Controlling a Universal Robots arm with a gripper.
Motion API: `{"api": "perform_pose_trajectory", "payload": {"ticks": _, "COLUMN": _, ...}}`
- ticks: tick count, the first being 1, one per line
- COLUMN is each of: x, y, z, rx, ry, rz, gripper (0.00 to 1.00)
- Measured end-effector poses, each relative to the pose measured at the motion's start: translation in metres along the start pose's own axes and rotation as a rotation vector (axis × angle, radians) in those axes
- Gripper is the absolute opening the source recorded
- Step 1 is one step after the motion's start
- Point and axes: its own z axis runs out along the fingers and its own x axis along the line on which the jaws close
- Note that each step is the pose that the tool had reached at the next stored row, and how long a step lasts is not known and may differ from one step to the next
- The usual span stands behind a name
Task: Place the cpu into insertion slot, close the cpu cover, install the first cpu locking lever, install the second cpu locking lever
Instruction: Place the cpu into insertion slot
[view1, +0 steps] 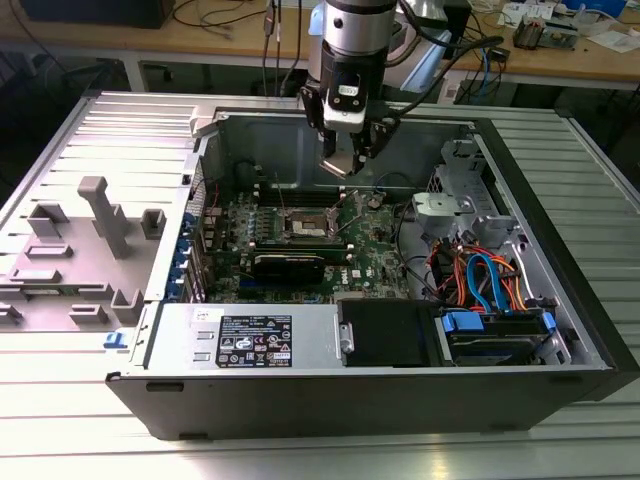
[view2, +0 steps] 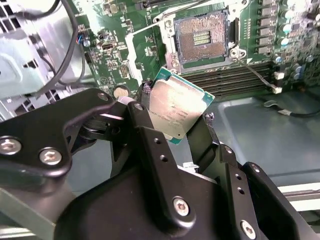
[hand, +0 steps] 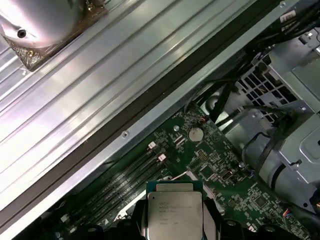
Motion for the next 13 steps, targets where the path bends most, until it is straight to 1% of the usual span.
{"api": "perform_pose_trajectory", "payload": {"ticks": 1, "x": 0.0, "y": -0.0001, "z": 0.0011, "rx": -0.0005, "ry": -0.0016, "rz": 0.021, "gripper": 0.54}}
{"api": "perform_pose_trajectory", "payload": {"ticks": 5, "x": -0.0001, "y": -0.0003, "z": 0.0038, "rx": -0.0017, "ry": -0.0059, "rz": 0.077, "gripper": 0.54}}
{"api": "perform_pose_trajectory", "payload": {"ticks": 7, "x": -0.0001, "y": -0.0005, "z": 0.0061, "rx": -0.0026, "ry": -0.0094, "rz": 0.123, "gripper": 0.54}}
{"api": "perform_pose_trajectory", "payload": {"ticks": 13, "x": -0.0002, "y": -0.0008, "z": 0.0102, "rx": -0.0043, "ry": -0.0158, "rz": 0.208, "gripper": 0.54}}
